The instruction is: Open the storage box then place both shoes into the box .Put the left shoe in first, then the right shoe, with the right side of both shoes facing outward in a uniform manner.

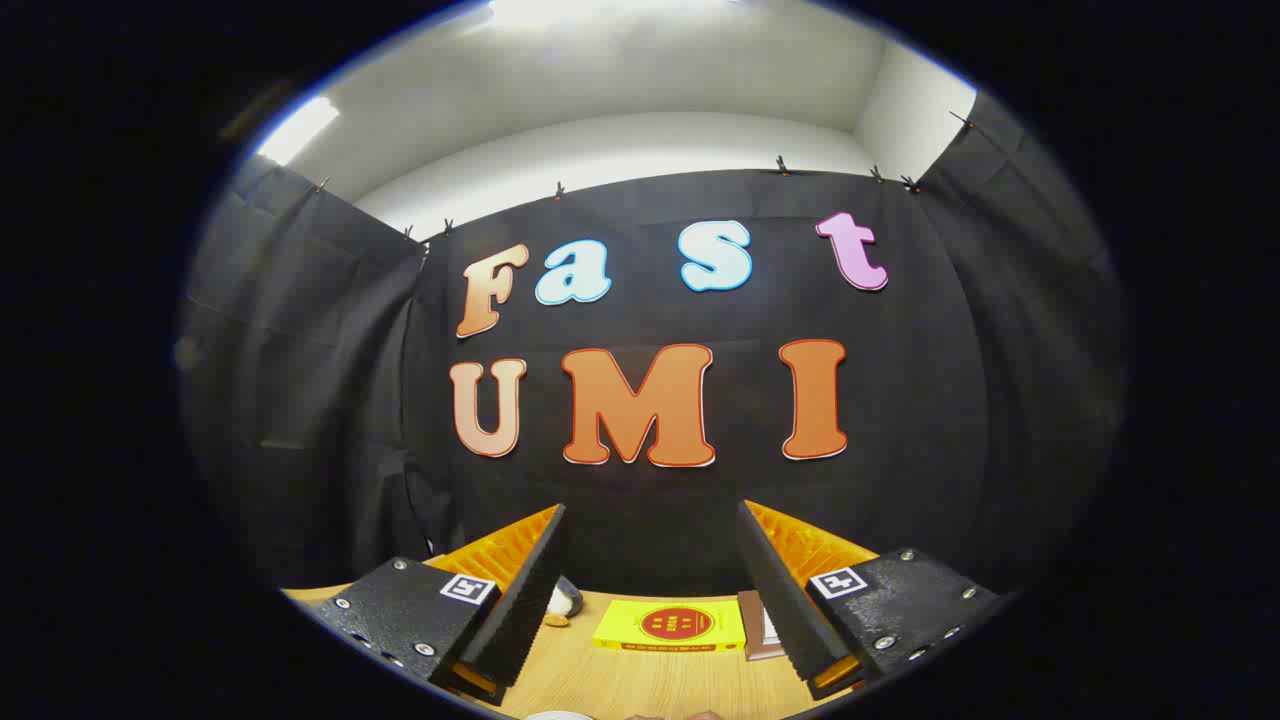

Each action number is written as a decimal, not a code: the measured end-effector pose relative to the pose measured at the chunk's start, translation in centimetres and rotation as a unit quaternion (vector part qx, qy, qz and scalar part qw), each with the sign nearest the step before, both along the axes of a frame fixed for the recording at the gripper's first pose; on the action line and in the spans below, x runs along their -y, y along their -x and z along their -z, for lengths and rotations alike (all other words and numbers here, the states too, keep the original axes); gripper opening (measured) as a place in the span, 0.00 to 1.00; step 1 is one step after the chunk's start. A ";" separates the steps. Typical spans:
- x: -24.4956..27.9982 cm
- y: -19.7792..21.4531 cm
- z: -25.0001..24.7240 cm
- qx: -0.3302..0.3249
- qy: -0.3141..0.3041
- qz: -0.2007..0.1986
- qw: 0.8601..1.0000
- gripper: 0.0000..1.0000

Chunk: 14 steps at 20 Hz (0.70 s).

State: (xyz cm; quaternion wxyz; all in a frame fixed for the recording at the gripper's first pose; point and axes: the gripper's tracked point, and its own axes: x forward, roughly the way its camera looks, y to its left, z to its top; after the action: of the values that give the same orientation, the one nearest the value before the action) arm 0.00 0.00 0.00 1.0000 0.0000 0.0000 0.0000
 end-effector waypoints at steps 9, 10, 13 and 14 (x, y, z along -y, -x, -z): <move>-2.5 1.2 -1.8 0.008 0.019 -0.014 1.000 0.99; -2.5 1.3 -1.6 0.002 0.019 -0.013 1.000 0.99; -2.8 1.5 -1.5 -0.006 0.015 -0.016 1.000 0.99; -2.9 1.4 -1.6 -0.007 0.011 -0.016 1.000 0.99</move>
State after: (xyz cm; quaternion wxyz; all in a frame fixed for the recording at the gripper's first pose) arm -1.37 2.87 1.57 0.9998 -0.0109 0.0069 0.0156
